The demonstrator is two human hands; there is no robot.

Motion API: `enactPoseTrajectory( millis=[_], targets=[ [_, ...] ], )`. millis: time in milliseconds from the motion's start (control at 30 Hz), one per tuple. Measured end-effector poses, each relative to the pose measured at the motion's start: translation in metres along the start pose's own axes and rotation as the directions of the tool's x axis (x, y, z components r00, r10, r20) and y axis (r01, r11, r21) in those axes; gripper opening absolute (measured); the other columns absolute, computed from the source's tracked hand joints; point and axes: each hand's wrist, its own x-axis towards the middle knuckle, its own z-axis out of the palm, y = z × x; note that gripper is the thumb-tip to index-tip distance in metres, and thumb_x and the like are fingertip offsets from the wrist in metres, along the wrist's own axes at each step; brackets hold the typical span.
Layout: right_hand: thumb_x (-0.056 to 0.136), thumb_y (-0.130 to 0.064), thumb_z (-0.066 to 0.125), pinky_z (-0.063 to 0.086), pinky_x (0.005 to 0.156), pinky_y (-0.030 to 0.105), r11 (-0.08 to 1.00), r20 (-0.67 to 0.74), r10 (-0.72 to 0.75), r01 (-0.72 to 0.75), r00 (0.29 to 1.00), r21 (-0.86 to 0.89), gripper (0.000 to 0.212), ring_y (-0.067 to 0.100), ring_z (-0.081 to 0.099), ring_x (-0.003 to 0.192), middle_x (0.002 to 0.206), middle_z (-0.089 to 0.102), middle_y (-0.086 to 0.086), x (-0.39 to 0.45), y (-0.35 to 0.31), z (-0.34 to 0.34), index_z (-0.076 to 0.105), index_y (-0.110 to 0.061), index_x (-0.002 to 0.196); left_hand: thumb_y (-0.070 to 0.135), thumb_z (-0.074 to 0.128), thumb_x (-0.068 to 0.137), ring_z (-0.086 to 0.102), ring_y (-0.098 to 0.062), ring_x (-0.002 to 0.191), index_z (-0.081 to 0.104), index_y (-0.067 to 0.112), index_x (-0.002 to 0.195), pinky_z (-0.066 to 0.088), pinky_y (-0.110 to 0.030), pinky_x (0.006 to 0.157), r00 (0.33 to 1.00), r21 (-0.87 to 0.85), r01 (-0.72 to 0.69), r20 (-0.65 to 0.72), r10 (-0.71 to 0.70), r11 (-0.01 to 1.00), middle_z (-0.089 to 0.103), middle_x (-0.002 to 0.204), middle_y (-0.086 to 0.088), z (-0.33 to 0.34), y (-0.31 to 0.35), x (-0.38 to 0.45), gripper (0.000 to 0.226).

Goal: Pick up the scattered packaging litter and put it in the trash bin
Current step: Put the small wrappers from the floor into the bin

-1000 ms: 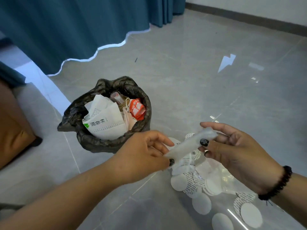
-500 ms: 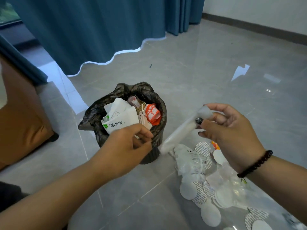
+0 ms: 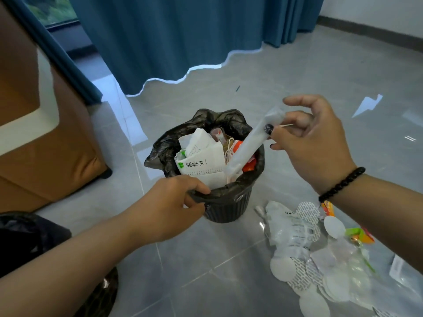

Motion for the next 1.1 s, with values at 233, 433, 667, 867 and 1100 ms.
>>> enactPoseTrajectory(
  millis=[233,433,667,867,1100],
  targets=[
    [0.081,-0.003,0.065,0.056,0.067,0.025,0.963,0.125,-0.158,0.181,0.980,-0.198,0.031,0.012,0.067,0.076,0.089,0.065,-0.007,-0.001,0.017,0.041,0.051,-0.023,0.100,0.020,0.063,0.089,0.063,0.004,0.086,0.063,0.035,0.116,0.051,-0.009,0.071,0.999,-0.009,0.019,0.032,-0.019,1.000,0.062,0.110,0.021,-0.004,-0.012,-0.009,0.031],
    [0.080,-0.005,0.070,0.054,0.064,0.017,0.900,0.277,-0.199,0.288,0.940,-0.329,0.031,0.006,0.064,0.073,0.092,0.060,-0.009,-0.008,0.041,0.059,0.052,-0.025,0.096,0.025,0.062,0.090,0.062,0.002,0.094,0.056,0.036,0.125,0.053,-0.013,0.079,0.996,0.046,0.054,0.065,-0.056,0.998,0.054,0.120,0.021,-0.005,-0.016,-0.015,0.038],
    [0.076,-0.004,0.073,0.056,0.074,0.026,0.781,0.452,-0.245,0.450,0.858,-0.432,0.020,0.014,0.063,0.076,0.092,0.064,0.001,-0.001,0.060,0.063,0.067,-0.006,0.096,0.029,0.062,0.089,0.063,0.001,0.091,0.053,0.034,0.128,0.052,-0.011,0.076,0.996,0.008,0.069,0.058,-0.069,0.998,0.055,0.117,0.027,-0.008,-0.020,-0.022,0.039],
    [0.077,-0.005,0.072,0.053,0.073,0.016,0.832,0.455,-0.188,0.387,0.870,-0.397,0.020,0.009,0.064,0.076,0.085,0.067,0.000,0.000,0.060,0.063,0.063,-0.011,0.093,0.032,0.061,0.090,0.063,0.000,0.092,0.043,0.036,0.136,0.053,-0.015,0.080,0.993,0.019,0.109,0.046,-0.110,0.994,0.056,0.122,0.019,-0.007,-0.026,-0.025,0.051],
    [0.075,-0.010,0.075,0.052,0.075,0.023,0.768,0.466,-0.255,0.470,0.847,-0.434,0.011,0.015,0.063,0.080,0.086,0.068,0.002,-0.003,0.067,0.058,0.068,-0.008,0.084,0.028,0.059,0.091,0.063,-0.002,0.095,0.037,0.040,0.140,0.052,-0.017,0.083,0.991,0.038,0.092,0.089,-0.095,0.995,0.055,0.124,0.018,-0.003,-0.022,-0.021,0.055]
  ],
)
